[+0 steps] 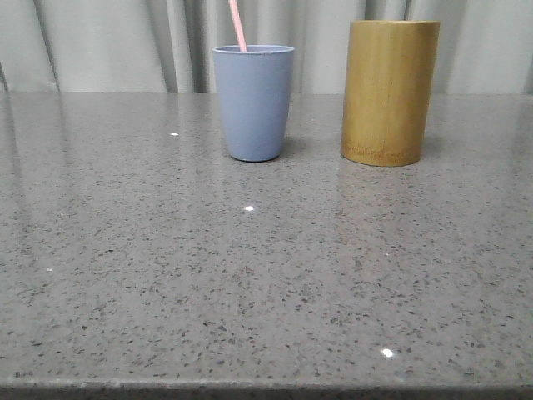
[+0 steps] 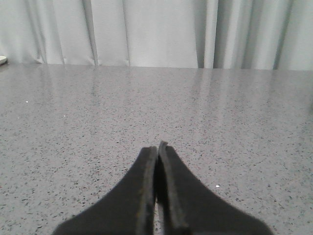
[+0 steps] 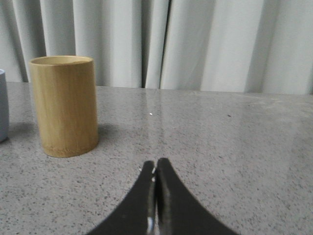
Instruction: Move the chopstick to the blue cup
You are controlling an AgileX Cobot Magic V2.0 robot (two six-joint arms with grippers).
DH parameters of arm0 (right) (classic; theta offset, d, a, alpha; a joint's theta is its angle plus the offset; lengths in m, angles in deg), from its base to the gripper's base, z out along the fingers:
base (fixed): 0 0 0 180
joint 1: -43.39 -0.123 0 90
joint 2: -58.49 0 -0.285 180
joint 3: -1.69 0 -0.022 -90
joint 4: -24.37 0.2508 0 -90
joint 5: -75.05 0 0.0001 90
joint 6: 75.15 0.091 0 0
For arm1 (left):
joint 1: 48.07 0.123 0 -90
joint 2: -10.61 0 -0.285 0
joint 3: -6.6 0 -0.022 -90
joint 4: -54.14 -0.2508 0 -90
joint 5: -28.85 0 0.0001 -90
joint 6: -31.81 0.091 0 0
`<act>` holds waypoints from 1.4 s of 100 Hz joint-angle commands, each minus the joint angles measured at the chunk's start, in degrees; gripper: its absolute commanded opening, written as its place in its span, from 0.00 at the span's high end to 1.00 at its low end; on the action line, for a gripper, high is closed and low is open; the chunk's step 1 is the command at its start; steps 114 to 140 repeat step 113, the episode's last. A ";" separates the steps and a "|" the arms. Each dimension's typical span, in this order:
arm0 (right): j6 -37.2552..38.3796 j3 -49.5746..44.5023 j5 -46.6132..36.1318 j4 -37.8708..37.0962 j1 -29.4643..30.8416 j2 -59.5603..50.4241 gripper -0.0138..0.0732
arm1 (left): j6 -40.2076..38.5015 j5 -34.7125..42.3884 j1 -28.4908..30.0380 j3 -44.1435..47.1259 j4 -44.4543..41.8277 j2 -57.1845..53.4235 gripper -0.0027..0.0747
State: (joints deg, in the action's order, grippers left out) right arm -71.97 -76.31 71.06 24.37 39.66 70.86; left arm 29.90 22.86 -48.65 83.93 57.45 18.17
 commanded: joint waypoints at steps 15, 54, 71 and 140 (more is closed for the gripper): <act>2.33 -0.83 -1.07 -1.36 1.94 -5.42 0.96 | -0.48 4.59 0.10 0.60 0.45 -2.05 0.99; 2.33 -0.88 5.95 -1.41 1.98 -6.38 0.96 | -0.48 4.59 0.10 0.60 0.45 -1.94 0.99; 2.33 -0.88 6.01 -1.41 1.98 -6.38 0.96 | -0.48 4.59 0.10 0.60 0.45 -1.94 0.99; 2.33 -0.88 6.01 -1.41 1.98 -6.38 0.96 | -0.48 4.59 0.10 0.60 0.45 -1.94 0.99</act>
